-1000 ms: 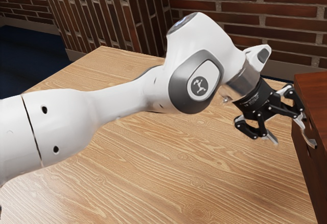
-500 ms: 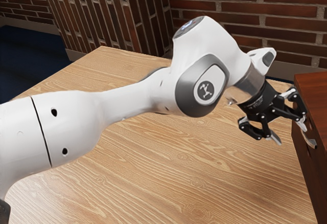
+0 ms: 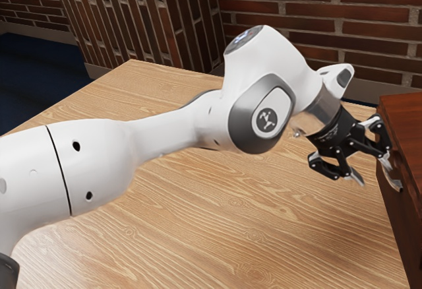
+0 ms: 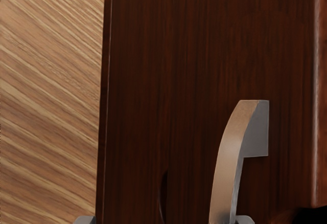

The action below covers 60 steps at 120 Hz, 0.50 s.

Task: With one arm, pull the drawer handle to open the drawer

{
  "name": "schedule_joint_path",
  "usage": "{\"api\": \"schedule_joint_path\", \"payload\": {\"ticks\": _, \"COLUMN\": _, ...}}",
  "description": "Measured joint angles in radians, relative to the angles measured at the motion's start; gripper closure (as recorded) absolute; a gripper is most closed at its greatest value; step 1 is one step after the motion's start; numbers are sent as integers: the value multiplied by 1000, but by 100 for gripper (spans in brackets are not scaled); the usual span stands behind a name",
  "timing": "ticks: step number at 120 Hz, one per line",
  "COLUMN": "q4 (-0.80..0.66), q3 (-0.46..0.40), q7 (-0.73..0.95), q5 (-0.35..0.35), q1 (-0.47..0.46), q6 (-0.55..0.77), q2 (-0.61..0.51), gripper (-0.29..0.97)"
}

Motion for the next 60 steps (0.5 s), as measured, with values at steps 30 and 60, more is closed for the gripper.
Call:
{"api": "schedule_joint_path", "payload": {"ticks": 30, "q4": -44, "q3": 4, "q7": -1, "q5": 0, "q1": 5, "q6": -14, "q2": -36, "gripper": 40}}
{"api": "schedule_joint_path", "payload": {"ticks": 60, "q4": -71, "q3": 28, "q7": -1, "q5": 0, "q1": 7, "q6": -53, "q2": -76, "gripper": 41}}
